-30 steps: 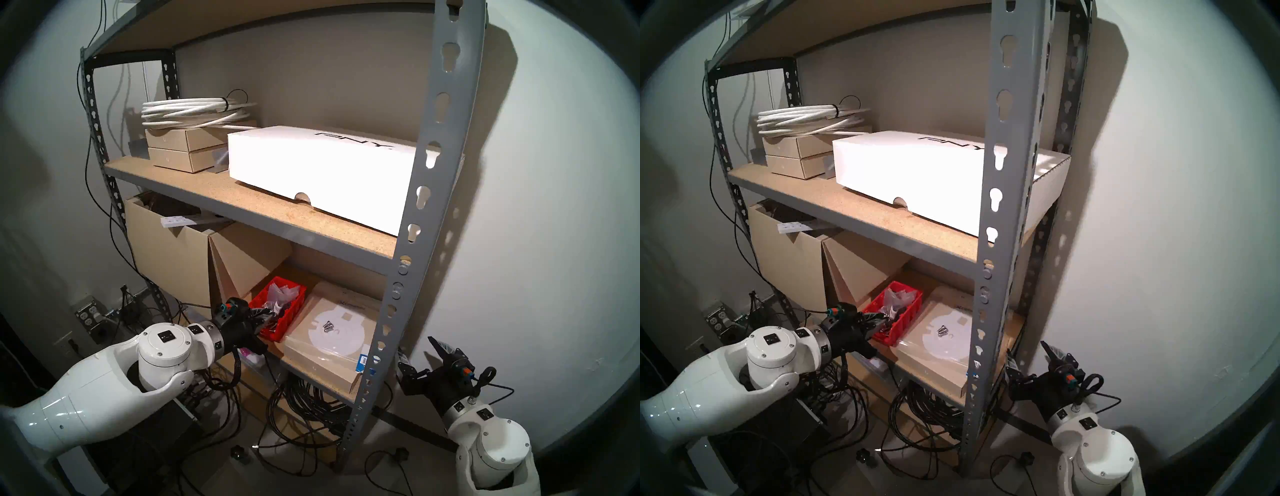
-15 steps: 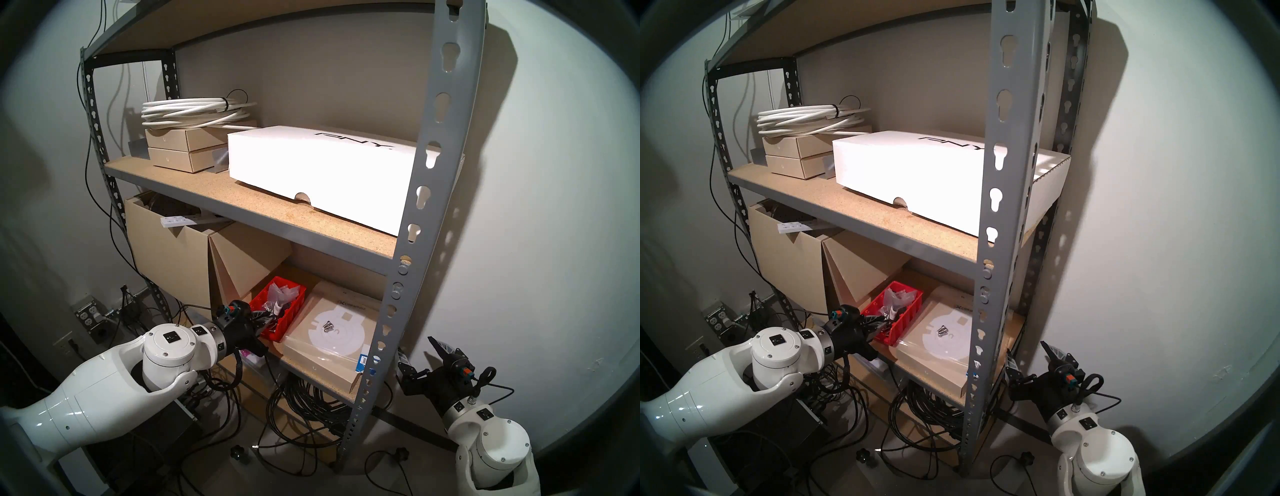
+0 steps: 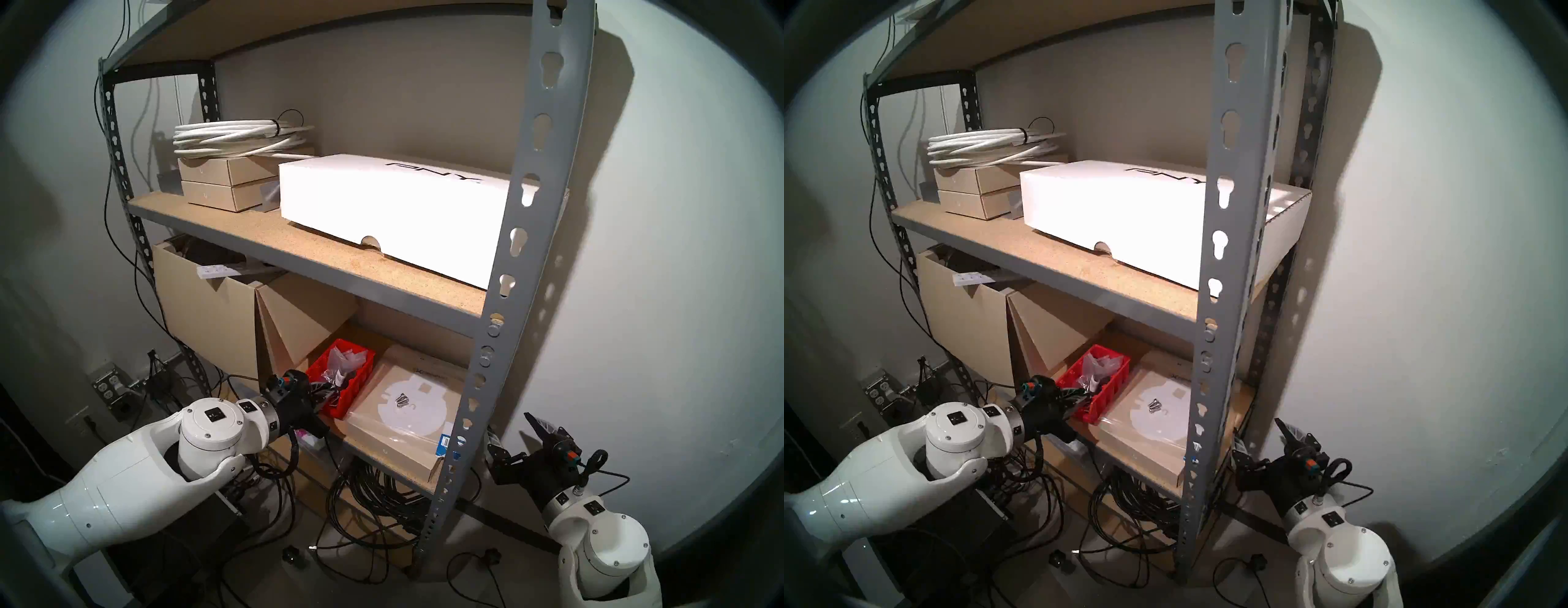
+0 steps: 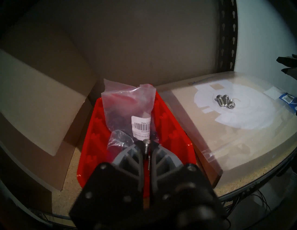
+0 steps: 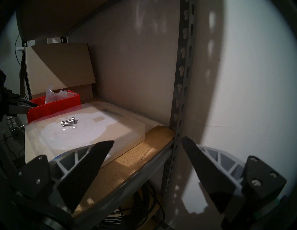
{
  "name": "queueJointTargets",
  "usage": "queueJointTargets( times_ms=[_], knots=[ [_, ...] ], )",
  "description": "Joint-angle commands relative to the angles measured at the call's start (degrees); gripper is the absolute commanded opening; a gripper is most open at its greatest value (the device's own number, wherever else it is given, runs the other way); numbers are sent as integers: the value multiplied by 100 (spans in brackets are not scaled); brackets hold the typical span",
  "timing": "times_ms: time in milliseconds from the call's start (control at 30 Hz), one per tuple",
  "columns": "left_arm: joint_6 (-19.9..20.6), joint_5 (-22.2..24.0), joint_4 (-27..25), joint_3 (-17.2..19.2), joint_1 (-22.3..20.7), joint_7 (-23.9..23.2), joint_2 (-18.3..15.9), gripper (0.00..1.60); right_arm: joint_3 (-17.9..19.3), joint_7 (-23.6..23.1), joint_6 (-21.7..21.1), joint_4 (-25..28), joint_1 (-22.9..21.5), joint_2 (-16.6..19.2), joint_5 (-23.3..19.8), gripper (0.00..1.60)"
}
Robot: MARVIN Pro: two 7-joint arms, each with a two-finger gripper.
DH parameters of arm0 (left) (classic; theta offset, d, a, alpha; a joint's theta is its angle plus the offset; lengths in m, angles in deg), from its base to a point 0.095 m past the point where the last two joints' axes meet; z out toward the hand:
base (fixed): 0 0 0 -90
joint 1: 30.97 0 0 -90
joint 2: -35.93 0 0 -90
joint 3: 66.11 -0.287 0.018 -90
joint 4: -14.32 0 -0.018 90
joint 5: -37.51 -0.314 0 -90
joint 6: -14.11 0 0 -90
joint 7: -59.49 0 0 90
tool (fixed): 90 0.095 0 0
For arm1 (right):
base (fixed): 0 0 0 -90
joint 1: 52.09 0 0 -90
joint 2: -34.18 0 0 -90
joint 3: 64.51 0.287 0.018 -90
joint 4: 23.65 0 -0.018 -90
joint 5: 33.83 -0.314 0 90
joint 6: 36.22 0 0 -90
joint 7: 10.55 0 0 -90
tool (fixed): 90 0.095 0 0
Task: Organize the rack shelf by putting things into a case
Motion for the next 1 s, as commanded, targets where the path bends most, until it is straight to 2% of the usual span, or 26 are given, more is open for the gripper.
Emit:
queueJointTargets(
  times_ms=[0, 67, 167, 300, 500, 600, 667, 700, 767, 900, 967],
  knots=[
    [13, 3, -36, 40, -50, 34, 18, 19, 8, 4, 20, 120, -25, 4, 1, 160],
    [23, 10, -47, 46, -42, 47, 14, 36, 8, 4, 20, 120, -25, 4, 2, 160],
    [31, 14, -54, 49, -27, 68, 7, 35, 8, 3, 20, 120, -25, 2, 3, 160],
    [12, 36, -55, 58, -10, 42, -22, 49, 9, 1, 20, 120, -25, 1, 4, 160],
    [-13, 79, -114, 87, 53, 64, -117, 48, 10, -1, 20, 120, -26, -1, 5, 160],
    [-43, 82, -113, 82, 66, 88, -135, 65, 11, -2, 20, 120, -26, -3, 6, 160],
    [-50, 100, -101, 78, 52, 54, -149, 90, 11, -3, 21, 120, -26, -3, 7, 160],
    [-63, 119, -103, 91, 65, 81, -145, 80, 11, -3, 21, 120, -26, -4, 7, 160],
    [-80, 122, -99, 86, 54, 62, -159, 75, 12, -4, 21, 120, -26, -5, 7, 160],
    [-99, 138, -98, 83, 47, 57, -170, 81, 12, -6, 21, 120, -26, -6, 8, 160],
    [-112, 153, -106, 91, 46, 73, -174, 73, 13, -6, 21, 120, -27, -7, 9, 160]
  ],
)
